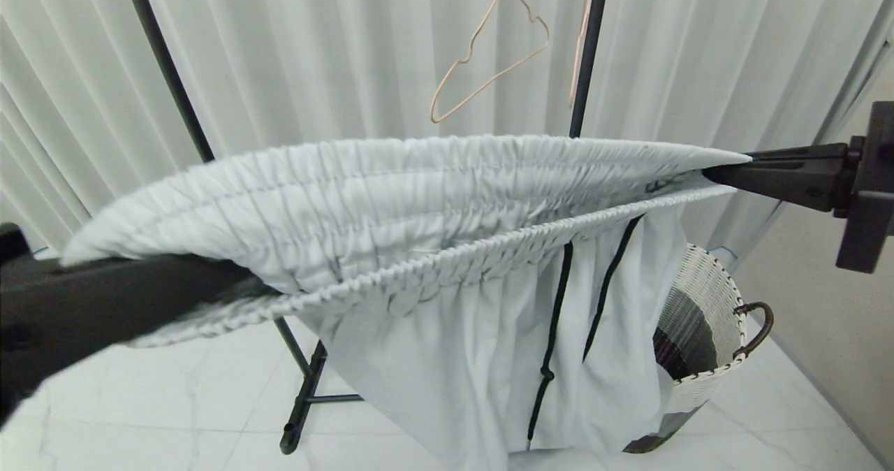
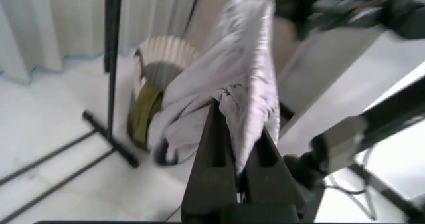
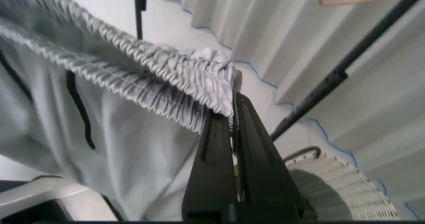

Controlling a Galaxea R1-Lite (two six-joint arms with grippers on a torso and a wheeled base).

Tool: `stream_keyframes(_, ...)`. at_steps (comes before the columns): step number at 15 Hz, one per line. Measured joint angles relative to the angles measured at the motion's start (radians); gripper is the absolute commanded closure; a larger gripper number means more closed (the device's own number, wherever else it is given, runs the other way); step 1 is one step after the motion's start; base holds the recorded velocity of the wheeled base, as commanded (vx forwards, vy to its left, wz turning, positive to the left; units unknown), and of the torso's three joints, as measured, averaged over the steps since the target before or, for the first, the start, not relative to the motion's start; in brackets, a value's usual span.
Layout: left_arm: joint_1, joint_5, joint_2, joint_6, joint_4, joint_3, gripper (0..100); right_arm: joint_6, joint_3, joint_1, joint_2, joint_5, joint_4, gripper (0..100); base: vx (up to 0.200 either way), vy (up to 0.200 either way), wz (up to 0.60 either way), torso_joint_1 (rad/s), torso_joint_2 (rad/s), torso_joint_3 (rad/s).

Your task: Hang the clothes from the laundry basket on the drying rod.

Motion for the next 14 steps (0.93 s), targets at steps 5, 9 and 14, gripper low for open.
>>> stream_keyframes(5,0.058,-0.017,-0.041,0.000,0.004,-0.077,100,0.001,-0.077,0.024,0.085,-0.002,-0.021,100,0.000,0.000,0.00,0.000,0.00,0.000)
stream_keyframes(9,0.070,-0.021,-0.038,0.015,0.056,-0.121,100,0.000,-0.095,0.027,0.114,-0.008,-0.021,100,0.000,0.000,0.00,0.000,0.00,0.000)
stream_keyframes(14,0.098,-0.016,0.004,0.192,0.095,-0.080,100,0.017,-0.093,0.024,0.104,-0.077,-0.020,100,0.000,0.000,0.00,0.000,0.00,0.000)
